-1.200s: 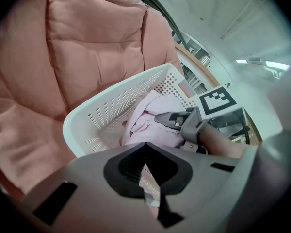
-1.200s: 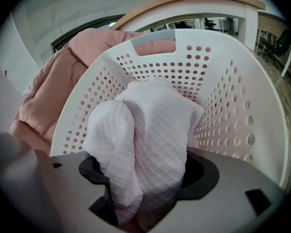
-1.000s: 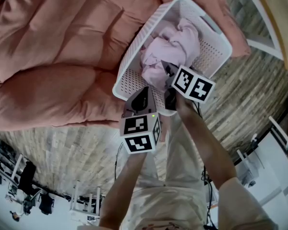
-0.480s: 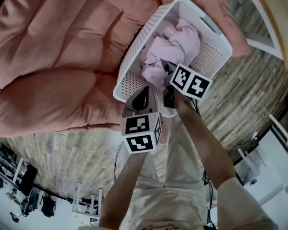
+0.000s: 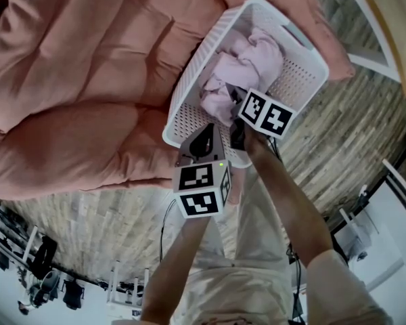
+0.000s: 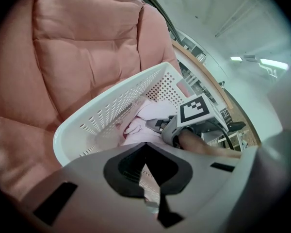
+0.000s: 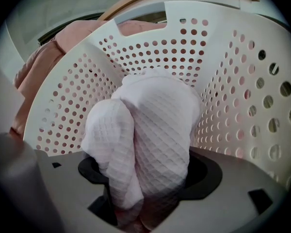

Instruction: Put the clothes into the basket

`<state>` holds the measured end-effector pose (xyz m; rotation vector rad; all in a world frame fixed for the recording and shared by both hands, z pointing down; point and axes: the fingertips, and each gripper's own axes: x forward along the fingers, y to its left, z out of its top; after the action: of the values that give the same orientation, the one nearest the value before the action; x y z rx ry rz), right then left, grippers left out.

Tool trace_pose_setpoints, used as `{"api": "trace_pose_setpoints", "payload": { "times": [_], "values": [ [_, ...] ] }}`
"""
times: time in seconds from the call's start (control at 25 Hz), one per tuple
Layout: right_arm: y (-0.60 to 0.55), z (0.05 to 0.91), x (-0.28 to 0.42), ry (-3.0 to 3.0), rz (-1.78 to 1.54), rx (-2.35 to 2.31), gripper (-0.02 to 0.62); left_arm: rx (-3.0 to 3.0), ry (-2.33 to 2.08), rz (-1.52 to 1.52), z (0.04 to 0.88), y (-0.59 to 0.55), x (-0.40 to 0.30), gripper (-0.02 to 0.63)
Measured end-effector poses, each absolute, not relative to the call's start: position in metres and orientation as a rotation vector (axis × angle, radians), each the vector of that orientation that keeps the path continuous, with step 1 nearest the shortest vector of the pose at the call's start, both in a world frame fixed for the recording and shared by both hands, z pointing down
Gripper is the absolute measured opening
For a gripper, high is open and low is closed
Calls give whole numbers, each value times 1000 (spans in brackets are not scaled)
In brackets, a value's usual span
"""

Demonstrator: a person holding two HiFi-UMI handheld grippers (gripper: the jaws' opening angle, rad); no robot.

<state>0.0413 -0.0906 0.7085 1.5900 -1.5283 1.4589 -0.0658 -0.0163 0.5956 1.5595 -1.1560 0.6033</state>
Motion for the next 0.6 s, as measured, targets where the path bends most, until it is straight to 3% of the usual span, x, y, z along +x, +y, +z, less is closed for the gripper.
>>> {"api": "trace_pose_setpoints", "payload": {
  "times": [0.6],
  "values": [
    [-92,733,40,-1496,1414,1605,394,1568,-1159,621,597,-26,-71,0]
  ]
}}
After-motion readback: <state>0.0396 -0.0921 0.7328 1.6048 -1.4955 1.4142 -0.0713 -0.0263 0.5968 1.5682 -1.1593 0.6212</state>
